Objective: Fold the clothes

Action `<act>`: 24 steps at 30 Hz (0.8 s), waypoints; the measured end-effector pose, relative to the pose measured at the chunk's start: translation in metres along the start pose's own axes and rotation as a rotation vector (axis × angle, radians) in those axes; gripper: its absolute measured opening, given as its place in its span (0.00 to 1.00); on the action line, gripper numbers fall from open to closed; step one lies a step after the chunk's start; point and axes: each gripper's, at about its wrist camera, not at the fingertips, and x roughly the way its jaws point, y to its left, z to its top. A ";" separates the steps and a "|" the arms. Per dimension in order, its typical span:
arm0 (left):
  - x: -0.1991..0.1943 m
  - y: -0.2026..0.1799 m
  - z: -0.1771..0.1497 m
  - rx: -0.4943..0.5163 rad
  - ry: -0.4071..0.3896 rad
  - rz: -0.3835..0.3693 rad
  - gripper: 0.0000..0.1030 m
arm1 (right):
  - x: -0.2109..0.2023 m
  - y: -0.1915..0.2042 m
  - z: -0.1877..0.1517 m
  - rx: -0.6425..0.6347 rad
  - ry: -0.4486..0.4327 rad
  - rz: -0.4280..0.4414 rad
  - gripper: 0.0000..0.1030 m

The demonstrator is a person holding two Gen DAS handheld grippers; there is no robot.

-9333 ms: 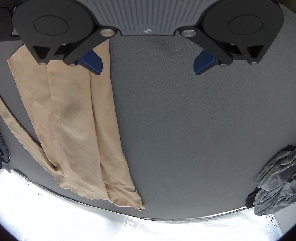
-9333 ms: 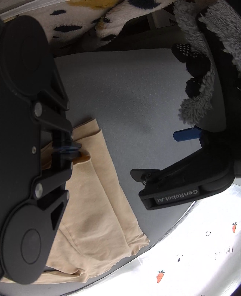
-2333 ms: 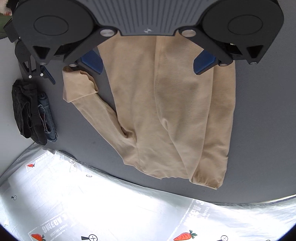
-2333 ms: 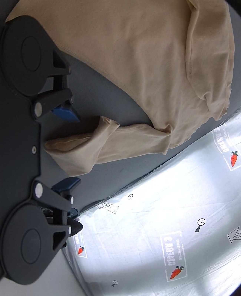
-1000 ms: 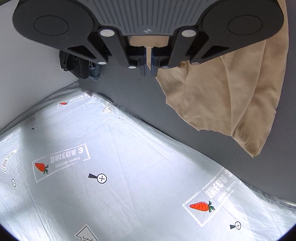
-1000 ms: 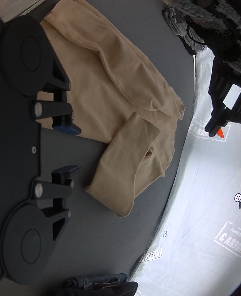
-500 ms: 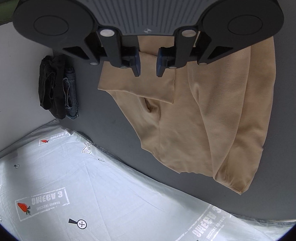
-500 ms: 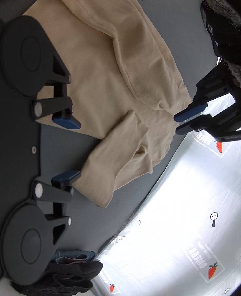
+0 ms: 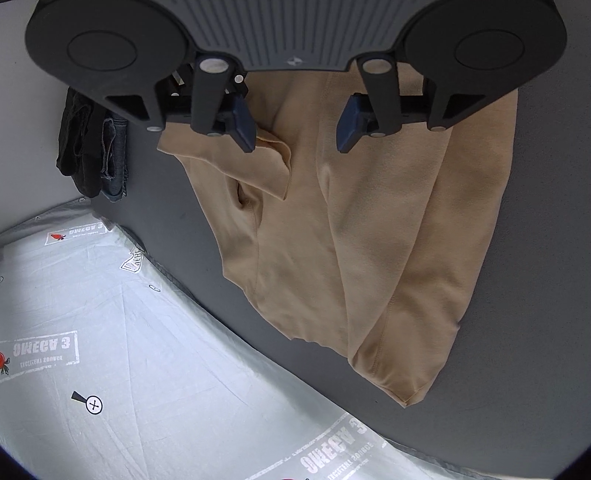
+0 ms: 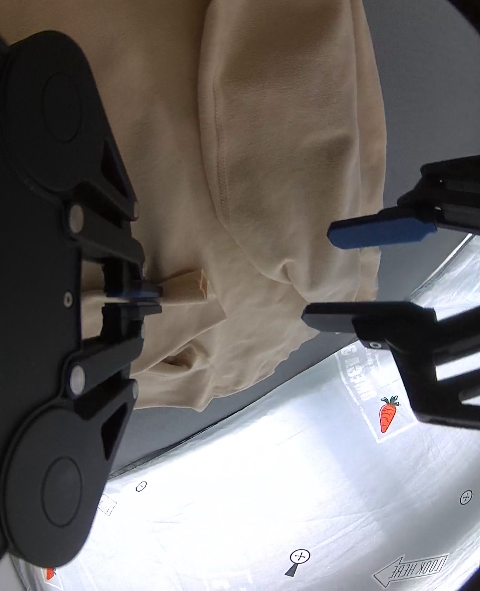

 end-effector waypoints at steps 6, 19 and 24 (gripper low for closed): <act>0.036 -0.018 0.012 -0.004 0.095 -0.101 0.74 | -0.026 -0.030 0.000 0.164 -0.057 -0.041 0.02; 0.076 -0.027 0.025 -0.066 0.176 -0.102 0.40 | -0.051 -0.034 -0.001 0.176 -0.098 -0.031 0.02; 0.069 -0.029 0.017 -0.054 0.104 -0.035 0.02 | -0.050 -0.037 0.003 0.213 -0.094 -0.005 0.02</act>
